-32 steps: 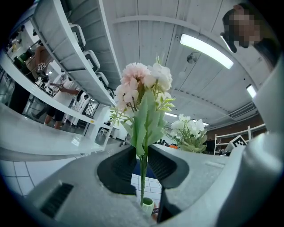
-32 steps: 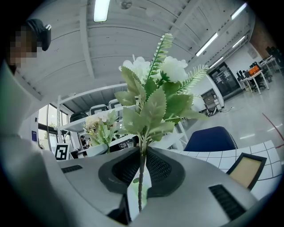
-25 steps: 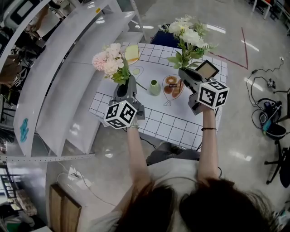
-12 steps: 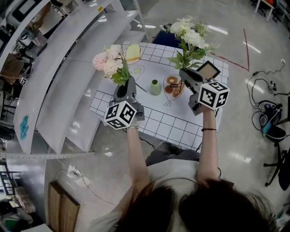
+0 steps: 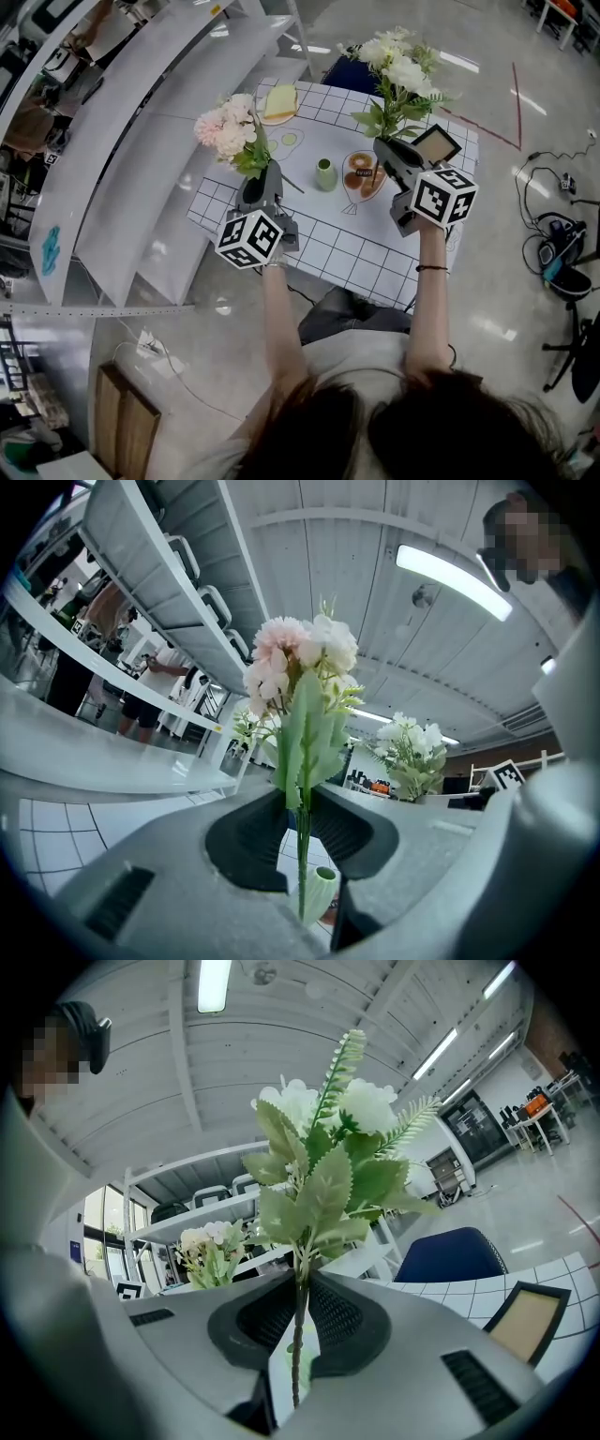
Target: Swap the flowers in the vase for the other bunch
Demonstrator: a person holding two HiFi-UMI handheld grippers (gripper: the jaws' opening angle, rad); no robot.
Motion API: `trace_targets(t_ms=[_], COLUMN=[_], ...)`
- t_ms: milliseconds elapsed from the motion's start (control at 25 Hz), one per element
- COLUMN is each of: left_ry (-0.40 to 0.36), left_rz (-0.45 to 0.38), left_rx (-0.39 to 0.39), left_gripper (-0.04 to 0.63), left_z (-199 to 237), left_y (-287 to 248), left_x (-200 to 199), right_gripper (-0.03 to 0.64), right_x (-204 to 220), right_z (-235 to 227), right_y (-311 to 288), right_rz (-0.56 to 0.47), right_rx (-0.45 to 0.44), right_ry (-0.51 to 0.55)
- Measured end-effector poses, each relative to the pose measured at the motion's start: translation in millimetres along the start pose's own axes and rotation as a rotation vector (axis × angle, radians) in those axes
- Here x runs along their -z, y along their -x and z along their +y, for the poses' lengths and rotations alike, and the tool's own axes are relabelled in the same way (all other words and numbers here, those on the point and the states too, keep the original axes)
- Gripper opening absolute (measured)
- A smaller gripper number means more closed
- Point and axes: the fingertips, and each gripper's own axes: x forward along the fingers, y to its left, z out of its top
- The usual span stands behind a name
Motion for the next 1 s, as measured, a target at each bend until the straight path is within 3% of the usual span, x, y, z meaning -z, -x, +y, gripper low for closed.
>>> trace_targets(t_ms=[1000], left_ry=[0.059], left_rz=[0.045], left_rx=[0.001], left_gripper=[0.078], left_z=[45.9], left_y=[-8.6], left_x=[0.8], right_gripper=[0.041], right_x=[-6.5], right_z=[22.0], right_y=[-51.4], right_rz=[-0.132], right_rx=[0.041], right_ry=[0.002])
